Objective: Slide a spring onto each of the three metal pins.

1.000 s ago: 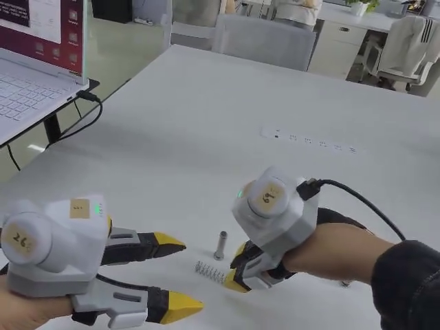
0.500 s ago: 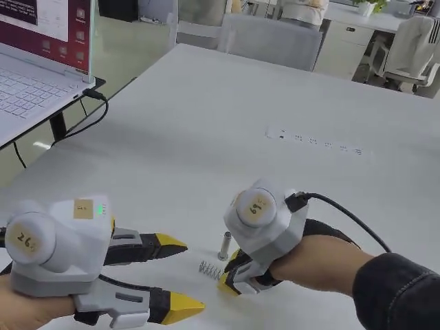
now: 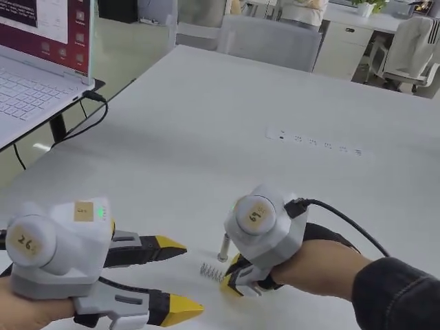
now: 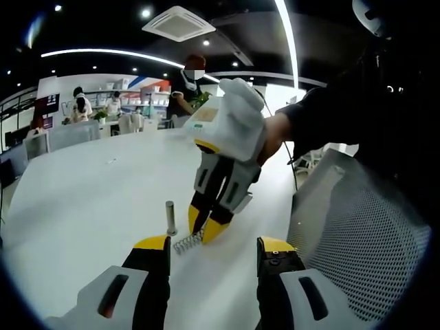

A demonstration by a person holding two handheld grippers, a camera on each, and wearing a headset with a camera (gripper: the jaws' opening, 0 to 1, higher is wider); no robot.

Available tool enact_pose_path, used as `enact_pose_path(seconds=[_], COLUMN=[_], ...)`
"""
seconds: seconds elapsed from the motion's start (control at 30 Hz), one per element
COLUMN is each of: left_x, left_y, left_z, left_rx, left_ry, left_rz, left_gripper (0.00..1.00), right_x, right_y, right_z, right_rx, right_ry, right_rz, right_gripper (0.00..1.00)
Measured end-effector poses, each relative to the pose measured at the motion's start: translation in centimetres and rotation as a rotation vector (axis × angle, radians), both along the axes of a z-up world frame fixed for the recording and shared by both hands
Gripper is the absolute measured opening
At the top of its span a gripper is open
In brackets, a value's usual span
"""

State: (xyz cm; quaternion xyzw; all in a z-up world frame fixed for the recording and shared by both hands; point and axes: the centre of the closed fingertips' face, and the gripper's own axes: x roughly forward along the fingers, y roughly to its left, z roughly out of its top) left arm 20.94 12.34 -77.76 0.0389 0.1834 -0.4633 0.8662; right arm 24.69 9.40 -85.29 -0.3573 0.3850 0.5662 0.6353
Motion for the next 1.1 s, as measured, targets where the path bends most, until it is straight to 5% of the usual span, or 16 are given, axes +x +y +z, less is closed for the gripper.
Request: enact_pose_path(seconds=[0.4,0.73,1.1], left_x=[0.1,-0.4,-1.0], left_y=[-0.5,-2.4,-3.5], left_z=[0.2,0.9,1.7], left_rx=[0.014,0.015,-0.003], left_ry=[-0.005,-0.018,-0.035], left_rz=[-0.024,-0.089,-0.142], left_gripper=[0.43,0.36,0.23], right_x=[-2.0,-4.0,-5.1], right_y=[-1.1,-2.3,-2.7], right_z=[3.2,6.3,7.5], right_rx=[0.012,0.018,0.036], right_ry=[0.015,0.02,0.004], right_rz=[0.075,0.18,0.268], right_gripper=[0.08,0.08,0.08])
